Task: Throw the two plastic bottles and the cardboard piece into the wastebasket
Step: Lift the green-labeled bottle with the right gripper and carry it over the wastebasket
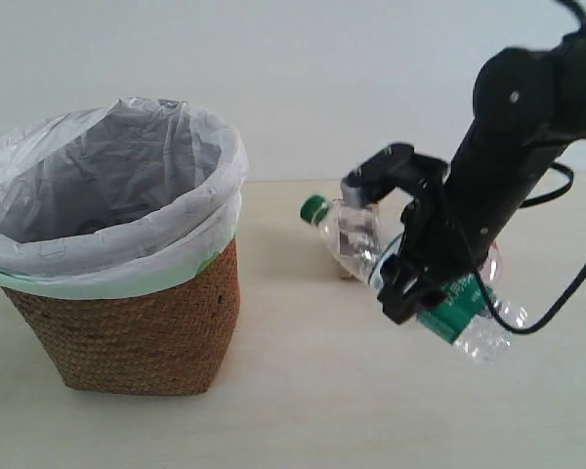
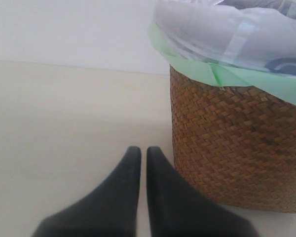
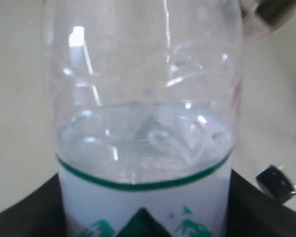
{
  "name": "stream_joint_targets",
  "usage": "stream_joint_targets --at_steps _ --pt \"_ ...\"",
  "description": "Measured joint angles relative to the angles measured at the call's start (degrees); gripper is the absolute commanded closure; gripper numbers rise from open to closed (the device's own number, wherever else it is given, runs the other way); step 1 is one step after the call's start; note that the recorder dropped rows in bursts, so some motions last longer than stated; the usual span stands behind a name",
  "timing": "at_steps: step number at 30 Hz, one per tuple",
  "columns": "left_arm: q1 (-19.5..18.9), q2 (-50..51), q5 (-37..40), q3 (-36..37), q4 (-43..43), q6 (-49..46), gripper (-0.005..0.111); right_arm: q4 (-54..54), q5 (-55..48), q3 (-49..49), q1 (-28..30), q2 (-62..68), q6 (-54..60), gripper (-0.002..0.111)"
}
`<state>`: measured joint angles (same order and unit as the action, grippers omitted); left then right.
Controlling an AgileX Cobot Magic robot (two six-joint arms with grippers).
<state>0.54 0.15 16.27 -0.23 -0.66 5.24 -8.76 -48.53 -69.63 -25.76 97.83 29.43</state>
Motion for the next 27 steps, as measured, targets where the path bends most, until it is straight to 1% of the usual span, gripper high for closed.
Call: stream_joint_targets --at_steps 2,5,7,10,12,14,16,19,21,24,27 --pt "0.00 0.00 0.00 0.00 0.00 0.00 0.103 -0.25 1.54 -0.58 0.00 -3.87 -3.72 0.108" --pt "0.00 0.00 0.00 0.00 0.00 0.00 0.103 0.56 6.90 -0.92 0.00 -9.18 -11.57 0.108" --pt "0.00 0.00 0.00 0.00 0.00 0.00 0.103 1.93 11.11 -1.03 0.00 -12.37 -19.41 0.108" --pt "0.00 0.00 0.00 0.00 0.00 0.00 0.103 3.77 15.70 -1.03 0.00 -15.34 -28.41 0.108" --pt "0.00 0.00 0.00 0.00 0.00 0.00 0.103 3.35 18.02 -1.03 0.00 -16.20 -31.23 0.108" --pt "0.00 0.00 0.00 0.00 0.00 0.00 0.103 0.71 20.21 -1.03 0.00 -16.31 -31.85 0.108" --pt "0.00 0.00 0.00 0.00 0.00 0.00 0.103 -4.16 22.26 -1.03 0.00 -16.31 -30.26 0.108" --pt "0.00 0.00 0.00 0.00 0.00 0.00 0.103 -11.34 24.76 -1.03 0.00 -16.31 -24.96 0.108" --pt "0.00 0.00 0.00 0.00 0.00 0.00 0.103 -14.03 25.30 -1.03 0.00 -16.31 -21.93 0.108" --pt "0.00 0.00 0.00 0.00 0.00 0.00 0.103 -14.20 25.42 -1.03 0.00 -16.31 -20.27 0.108" --pt "0.00 0.00 0.00 0.00 0.00 0.00 0.103 -8.40 25.54 -1.03 0.00 -16.31 -22.35 0.108"
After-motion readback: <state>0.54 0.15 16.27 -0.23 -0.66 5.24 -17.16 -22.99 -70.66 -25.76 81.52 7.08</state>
